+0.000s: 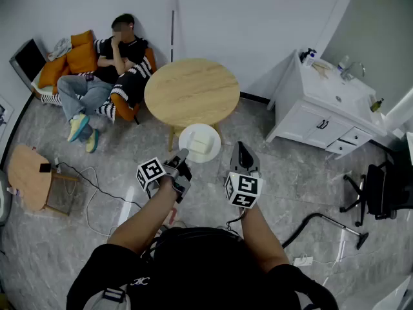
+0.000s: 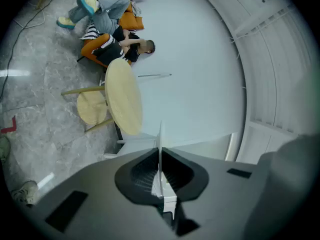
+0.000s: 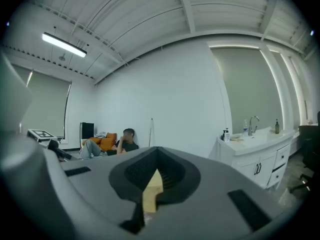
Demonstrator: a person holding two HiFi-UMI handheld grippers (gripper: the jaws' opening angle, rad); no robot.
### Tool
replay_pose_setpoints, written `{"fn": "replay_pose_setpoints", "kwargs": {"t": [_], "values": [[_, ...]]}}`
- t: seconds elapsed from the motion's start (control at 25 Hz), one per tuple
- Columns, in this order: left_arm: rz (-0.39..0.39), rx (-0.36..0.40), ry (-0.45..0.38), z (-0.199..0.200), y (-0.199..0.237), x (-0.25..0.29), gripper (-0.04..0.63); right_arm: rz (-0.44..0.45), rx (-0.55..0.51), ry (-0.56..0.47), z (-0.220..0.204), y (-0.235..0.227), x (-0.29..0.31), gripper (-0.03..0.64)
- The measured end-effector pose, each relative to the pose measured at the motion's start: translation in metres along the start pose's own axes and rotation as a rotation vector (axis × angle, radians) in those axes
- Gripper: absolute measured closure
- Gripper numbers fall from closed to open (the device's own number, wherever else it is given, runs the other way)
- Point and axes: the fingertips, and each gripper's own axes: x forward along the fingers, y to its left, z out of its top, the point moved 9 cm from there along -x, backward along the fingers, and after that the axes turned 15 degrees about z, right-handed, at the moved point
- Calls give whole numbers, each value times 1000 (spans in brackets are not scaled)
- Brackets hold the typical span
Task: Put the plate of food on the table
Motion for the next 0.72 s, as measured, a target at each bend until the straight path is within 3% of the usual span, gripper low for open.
{"fn": "replay_pose_setpoints", "kwargs": {"t": [0.24,0.72], "values": [[-25,9,7,11,-4,2,572,-3,-51,-42,3,11,10,612],[-21,-20,8,37,8,-3,572,23,-61,-21,2,33,29,612]]}}
